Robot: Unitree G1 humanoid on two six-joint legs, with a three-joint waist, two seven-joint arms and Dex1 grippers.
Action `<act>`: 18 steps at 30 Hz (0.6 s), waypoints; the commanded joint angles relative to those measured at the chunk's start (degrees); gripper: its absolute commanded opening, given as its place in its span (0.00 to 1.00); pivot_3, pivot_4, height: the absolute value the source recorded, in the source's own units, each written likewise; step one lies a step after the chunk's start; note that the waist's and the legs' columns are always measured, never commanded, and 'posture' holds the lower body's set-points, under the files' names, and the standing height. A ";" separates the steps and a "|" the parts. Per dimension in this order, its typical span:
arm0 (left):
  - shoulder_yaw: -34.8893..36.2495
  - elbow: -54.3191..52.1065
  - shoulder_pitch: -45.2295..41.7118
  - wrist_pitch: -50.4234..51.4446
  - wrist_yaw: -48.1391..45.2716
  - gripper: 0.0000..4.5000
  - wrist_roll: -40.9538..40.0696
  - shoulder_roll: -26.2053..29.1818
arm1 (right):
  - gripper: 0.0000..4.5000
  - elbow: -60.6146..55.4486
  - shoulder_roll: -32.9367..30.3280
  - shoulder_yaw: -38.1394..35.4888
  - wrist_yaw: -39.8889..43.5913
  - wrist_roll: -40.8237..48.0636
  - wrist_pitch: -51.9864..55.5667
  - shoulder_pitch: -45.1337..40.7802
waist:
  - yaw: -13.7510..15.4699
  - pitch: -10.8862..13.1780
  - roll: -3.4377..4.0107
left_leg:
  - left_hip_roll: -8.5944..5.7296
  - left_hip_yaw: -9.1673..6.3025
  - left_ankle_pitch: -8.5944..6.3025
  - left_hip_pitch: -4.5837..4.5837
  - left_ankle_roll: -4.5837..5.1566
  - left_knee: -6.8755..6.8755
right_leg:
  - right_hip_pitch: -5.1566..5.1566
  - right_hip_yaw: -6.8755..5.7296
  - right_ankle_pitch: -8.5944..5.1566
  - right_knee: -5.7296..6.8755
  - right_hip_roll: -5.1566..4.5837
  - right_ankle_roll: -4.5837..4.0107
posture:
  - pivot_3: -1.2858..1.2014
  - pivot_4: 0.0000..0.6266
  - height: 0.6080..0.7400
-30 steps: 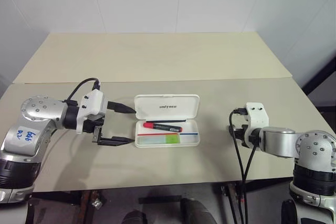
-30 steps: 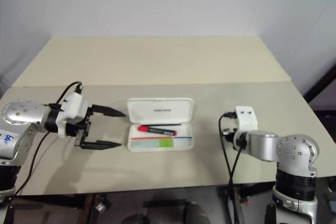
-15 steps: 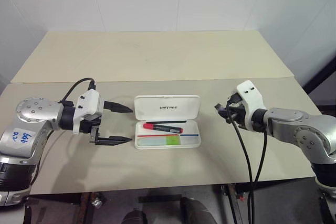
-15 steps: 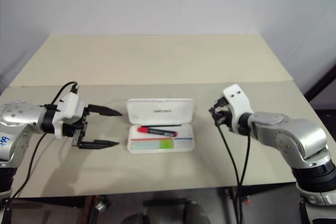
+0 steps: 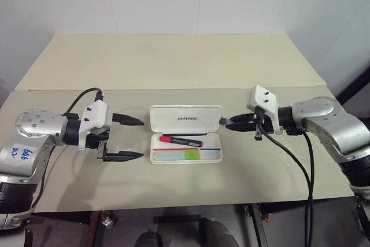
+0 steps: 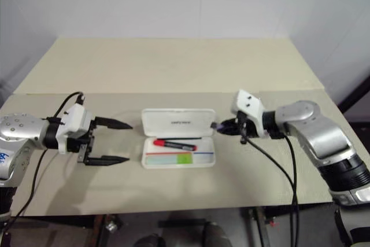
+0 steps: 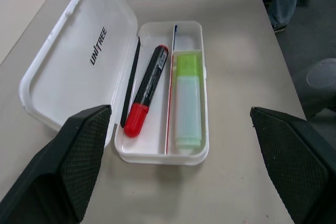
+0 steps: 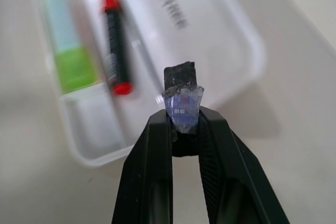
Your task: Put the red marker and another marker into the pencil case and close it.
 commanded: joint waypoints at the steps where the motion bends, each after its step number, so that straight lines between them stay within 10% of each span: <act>1: 2.00 -2.59 1.19 -0.62 0.43 1.00 -0.70 1.39 | 0.08 0.17 1.55 1.58 5.57 -3.15 -4.74 -1.54 | 0.00 0.00 0.00 | 0.00 -0.01 0.00 0.00 0.00 0.01 | 0.00 -0.01 0.00 0.04 0.00 0.00 | 0.52 0.24 1.00; 18: 3.71 -5.91 4.96 0.57 2.15 1.00 -1.52 2.51 | 0.08 2.39 10.50 6.92 7.86 -15.05 -7.39 0.64 | 0.02 0.00 0.00 | -0.01 -0.02 0.02 0.14 -0.04 0.69 | 0.02 0.00 -0.06 0.63 -0.01 -0.12 | 0.52 0.24 1.00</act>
